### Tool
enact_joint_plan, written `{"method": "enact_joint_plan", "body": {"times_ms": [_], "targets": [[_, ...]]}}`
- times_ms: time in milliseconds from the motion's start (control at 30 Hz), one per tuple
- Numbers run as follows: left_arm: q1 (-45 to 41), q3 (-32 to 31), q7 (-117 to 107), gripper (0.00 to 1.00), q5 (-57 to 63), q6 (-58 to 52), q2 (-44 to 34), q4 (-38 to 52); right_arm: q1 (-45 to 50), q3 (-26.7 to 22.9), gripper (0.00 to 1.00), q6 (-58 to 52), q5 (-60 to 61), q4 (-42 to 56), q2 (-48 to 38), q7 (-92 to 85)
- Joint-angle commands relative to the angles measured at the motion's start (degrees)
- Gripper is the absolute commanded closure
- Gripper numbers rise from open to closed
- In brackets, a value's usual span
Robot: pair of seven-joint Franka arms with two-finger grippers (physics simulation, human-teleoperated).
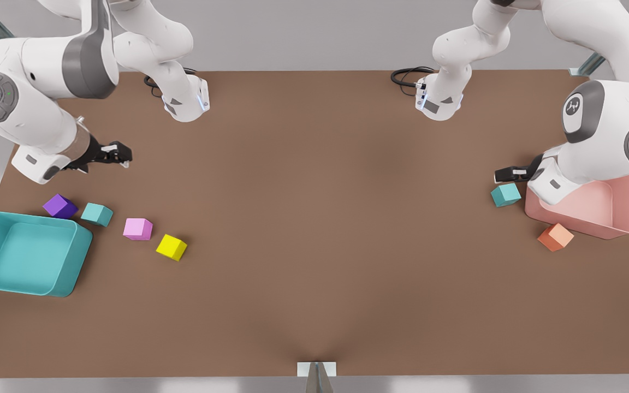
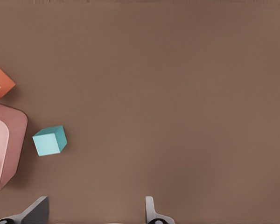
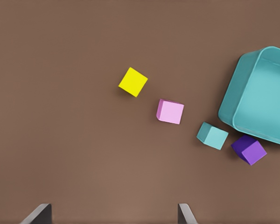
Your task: Stack the two blue cubes on top of each other
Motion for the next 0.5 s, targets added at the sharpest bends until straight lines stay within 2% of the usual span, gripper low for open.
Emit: {"method": "enact_joint_plan", "body": {"times_ms": [0,100,133,200,300,467], "targets": [[0.01,-0.07,-0.64,0.00,0.03,0.46,-0.06,0.02,-0.25,-0.08,0.00,0.36,-0.05,0.02,-0.05,-1.13],[0.01,-0.07,-0.55,0.00,0.03,0.10,-0.06,0.02,-0.34,-0.08,0.00,2.64,-0.67,0.03,1.88,-1.57],[0.01,-0.07,-0.55,0.00,0.03,0.10,-0.06,0.02,-2.09,-0.08,0.00,3.87,-3.11,-0.33,4.07,-7.51],[-0.08,-0.07,-0.55,0.00,0.03,0.10,0.03,0.02,-6.58,-0.08,0.00,12.92,-3.57,-6.39,6.36,-12.03],[-0.52,-0.15,-0.37,0.00,0.29,-3.58,3.19,4.59,-9.92,-0.08,0.00,17.32,-3.13,-8.32,8.39,-12.03],[-0.79,-0.24,-0.46,0.00,0.38,-3.59,3.90,4.85,-13.97,-0.08,0.00,26.37,-1.99,-17.64,8.03,-12.38]]}}
